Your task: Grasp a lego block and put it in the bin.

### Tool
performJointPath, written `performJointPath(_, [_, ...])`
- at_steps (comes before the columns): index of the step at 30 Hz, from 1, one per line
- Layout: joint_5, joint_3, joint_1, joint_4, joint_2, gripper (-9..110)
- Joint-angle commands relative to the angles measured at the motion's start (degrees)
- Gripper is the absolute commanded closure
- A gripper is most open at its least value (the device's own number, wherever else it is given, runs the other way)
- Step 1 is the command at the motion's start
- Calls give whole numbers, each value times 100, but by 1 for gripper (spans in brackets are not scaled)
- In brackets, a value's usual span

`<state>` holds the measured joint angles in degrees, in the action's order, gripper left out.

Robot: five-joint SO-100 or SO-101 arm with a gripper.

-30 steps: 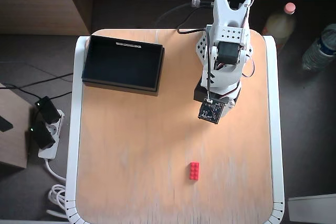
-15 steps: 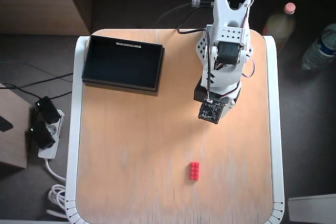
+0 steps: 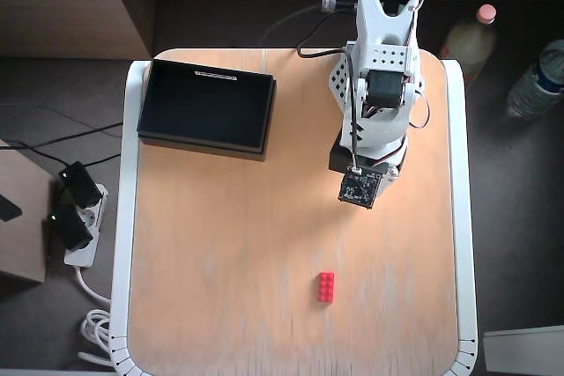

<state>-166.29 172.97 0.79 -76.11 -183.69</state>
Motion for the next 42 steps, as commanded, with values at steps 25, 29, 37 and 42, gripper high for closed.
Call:
performJointPath(25, [-1811, -1318, 431, 738, 1696, 101])
performJointPath(29, [-1828, -2461, 545, 738, 2839, 101])
performJointPath(37, [-1925, -4377, 782, 738, 4456, 101])
performJointPath(42, [-2118, -5168, 984, 738, 5335, 101])
